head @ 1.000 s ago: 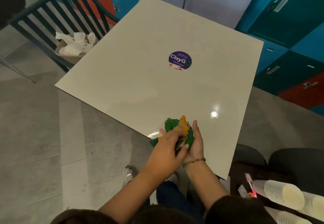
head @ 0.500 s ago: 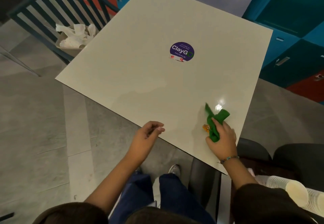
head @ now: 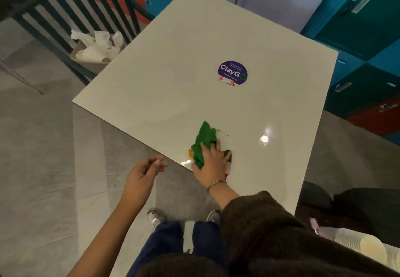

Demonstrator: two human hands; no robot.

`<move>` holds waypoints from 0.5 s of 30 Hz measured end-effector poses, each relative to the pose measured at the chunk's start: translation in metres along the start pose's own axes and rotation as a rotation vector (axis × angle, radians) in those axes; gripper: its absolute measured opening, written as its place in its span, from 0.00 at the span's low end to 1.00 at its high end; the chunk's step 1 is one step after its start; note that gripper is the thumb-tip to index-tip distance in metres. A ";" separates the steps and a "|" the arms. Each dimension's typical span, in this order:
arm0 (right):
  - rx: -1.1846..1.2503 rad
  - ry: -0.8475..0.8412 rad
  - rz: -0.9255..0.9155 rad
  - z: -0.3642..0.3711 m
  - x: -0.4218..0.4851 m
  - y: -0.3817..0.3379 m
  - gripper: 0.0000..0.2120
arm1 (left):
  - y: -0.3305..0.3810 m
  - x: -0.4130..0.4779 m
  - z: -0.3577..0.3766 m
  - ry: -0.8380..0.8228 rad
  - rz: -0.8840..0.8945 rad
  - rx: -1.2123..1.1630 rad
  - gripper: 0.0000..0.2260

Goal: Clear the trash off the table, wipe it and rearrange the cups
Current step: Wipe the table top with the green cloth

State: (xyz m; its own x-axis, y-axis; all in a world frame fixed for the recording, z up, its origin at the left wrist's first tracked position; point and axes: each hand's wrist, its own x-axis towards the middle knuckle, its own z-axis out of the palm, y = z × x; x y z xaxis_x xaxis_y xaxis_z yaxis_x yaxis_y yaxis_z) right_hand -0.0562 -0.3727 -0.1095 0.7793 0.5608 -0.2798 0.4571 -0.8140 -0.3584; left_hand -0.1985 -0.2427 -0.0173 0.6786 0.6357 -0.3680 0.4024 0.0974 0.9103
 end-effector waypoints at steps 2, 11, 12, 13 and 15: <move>-0.010 -0.018 -0.020 0.004 0.017 -0.027 0.33 | 0.002 0.006 -0.027 0.009 0.006 0.019 0.09; -0.017 -0.010 -0.008 0.023 0.069 -0.123 0.32 | 0.005 0.047 -0.155 0.155 -0.046 0.053 0.10; -0.029 -0.002 -0.019 0.026 0.074 -0.131 0.32 | 0.006 0.054 -0.166 0.179 -0.053 0.040 0.10; -0.040 0.001 -0.026 0.028 0.079 -0.138 0.31 | 0.006 0.060 -0.176 0.197 -0.055 0.036 0.11; -0.058 -0.001 -0.043 0.031 0.089 -0.150 0.31 | 0.009 0.072 -0.191 0.225 -0.054 0.029 0.11</move>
State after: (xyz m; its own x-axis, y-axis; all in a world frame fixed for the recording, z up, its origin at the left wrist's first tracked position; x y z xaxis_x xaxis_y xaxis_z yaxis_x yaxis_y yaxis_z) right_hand -0.0687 -0.1960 -0.1080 0.7582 0.5952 -0.2663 0.5139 -0.7969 -0.3176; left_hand -0.2631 -0.0500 0.0003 0.5026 0.7855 -0.3612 0.4542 0.1156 0.8834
